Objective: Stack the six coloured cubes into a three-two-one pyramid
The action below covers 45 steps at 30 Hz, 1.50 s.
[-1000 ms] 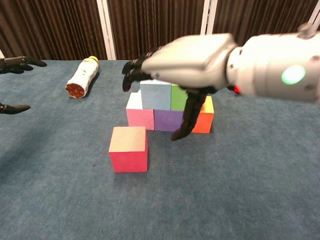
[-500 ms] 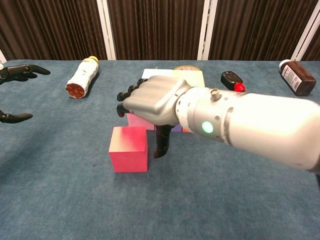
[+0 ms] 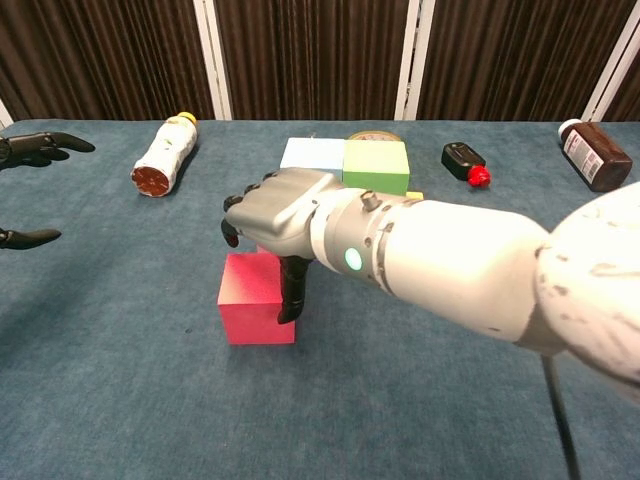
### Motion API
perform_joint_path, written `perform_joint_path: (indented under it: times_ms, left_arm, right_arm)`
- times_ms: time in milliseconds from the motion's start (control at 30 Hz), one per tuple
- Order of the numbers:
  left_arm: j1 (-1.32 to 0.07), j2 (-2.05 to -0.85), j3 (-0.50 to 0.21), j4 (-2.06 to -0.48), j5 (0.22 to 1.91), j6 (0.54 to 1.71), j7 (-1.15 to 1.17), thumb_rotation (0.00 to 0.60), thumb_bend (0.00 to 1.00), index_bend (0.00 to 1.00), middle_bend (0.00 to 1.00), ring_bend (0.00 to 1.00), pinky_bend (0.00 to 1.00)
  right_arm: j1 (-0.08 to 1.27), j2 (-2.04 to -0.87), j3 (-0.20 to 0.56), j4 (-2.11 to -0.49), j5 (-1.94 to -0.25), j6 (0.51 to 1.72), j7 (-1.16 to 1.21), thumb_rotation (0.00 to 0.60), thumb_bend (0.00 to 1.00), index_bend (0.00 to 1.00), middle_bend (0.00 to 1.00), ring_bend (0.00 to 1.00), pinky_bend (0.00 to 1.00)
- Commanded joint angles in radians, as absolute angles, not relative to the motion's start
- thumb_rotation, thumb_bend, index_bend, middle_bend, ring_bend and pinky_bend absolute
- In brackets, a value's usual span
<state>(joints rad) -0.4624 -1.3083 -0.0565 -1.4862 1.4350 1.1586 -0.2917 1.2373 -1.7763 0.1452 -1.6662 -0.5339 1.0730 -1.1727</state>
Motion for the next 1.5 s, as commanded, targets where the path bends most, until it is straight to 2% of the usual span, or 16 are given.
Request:
perform_joint_path:
  times_ms: [33, 267, 567, 767, 900, 1067, 1200, 1233, 1333, 1500]
  left_arm:
    - [-0.461, -1.31, -0.057, -1.48, 1.436, 1.157, -0.298, 0.6, 0.31, 0.11, 0.0, 0.0, 0.0]
    - [-0.457, -1.314, -0.062, -1.468, 1.441, 1.159, -0.316, 0.6, 0.31, 0.11, 0.0, 0.0, 0.0]
    - [-0.459, -1.312, -0.065, -1.467, 1.447, 1.155, -0.316, 0.6, 0.31, 0.11, 0.0, 0.0, 0.0]
    - [-0.461, -1.301, -0.064, -1.483, 1.452, 1.151, -0.296, 0.6, 0.31, 0.11, 0.0, 0.0, 0.0]
    - [-0.462, -1.293, -0.064, -1.498, 1.454, 1.15, -0.278, 0.6, 0.31, 0.11, 0.0, 0.0, 0.0]
    - [-0.46, -1.29, -0.063, -1.514, 1.456, 1.153, -0.257, 0.6, 0.31, 0.11, 0.0, 0.0, 0.0]
    - [-0.459, -1.289, -0.062, -1.519, 1.456, 1.153, -0.25, 0.6, 0.31, 0.11, 0.0, 0.0, 0.0]
    - [-0.459, -1.289, -0.062, -1.521, 1.455, 1.152, -0.246, 0.6, 0.31, 0.11, 0.0, 0.0, 0.0]
    - [-0.462, -1.288, -0.065, -1.528, 1.448, 1.145, -0.235, 0.6, 0.31, 0.1, 0.0, 0.0, 0.0]
    - [-0.469, -1.294, -0.07, -1.532, 1.436, 1.13, -0.226, 0.6, 0.31, 0.1, 0.0, 0.0, 0.0]
  right_arm:
    - [1.252, -1.795, 0.139, -1.639, -0.522, 1.07, -1.184, 0.501, 0.21, 0.33, 0.11, 0.0, 0.0]
    - [1.261, -1.819, 0.125, -1.606, -0.546, 1.077, -1.179, 0.506, 0.21, 0.52, 0.1, 0.0, 0.0]
    - [1.238, -1.764, 0.138, -1.678, -0.614, 1.093, -1.115, 0.513, 0.26, 0.57, 0.1, 0.0, 0.0]
    - [1.208, -1.595, 0.162, -1.878, -0.67, 1.101, -1.055, 0.514, 0.26, 0.57, 0.1, 0.0, 0.0]
    - [1.195, -1.407, 0.187, -2.03, -0.665, 1.056, -1.007, 0.515, 0.27, 0.56, 0.1, 0.0, 0.0]
    - [1.182, -1.205, 0.206, -2.141, -0.68, 1.054, -0.985, 0.515, 0.27, 0.55, 0.1, 0.0, 0.0]
    - [1.174, -1.143, 0.21, -2.163, -0.686, 1.039, -0.957, 0.514, 0.27, 0.54, 0.1, 0.0, 0.0]
    - [1.163, -1.089, 0.217, -2.167, -0.676, 1.044, -0.938, 0.514, 0.27, 0.54, 0.1, 0.0, 0.0]
    - [1.173, -0.99, 0.22, -2.157, -0.645, 0.952, -0.895, 0.517, 0.28, 0.54, 0.1, 0.0, 0.0]
    - [1.231, -0.949, 0.212, -2.069, -0.577, 0.827, -0.858, 0.523, 0.29, 0.54, 0.1, 0.0, 0.0]
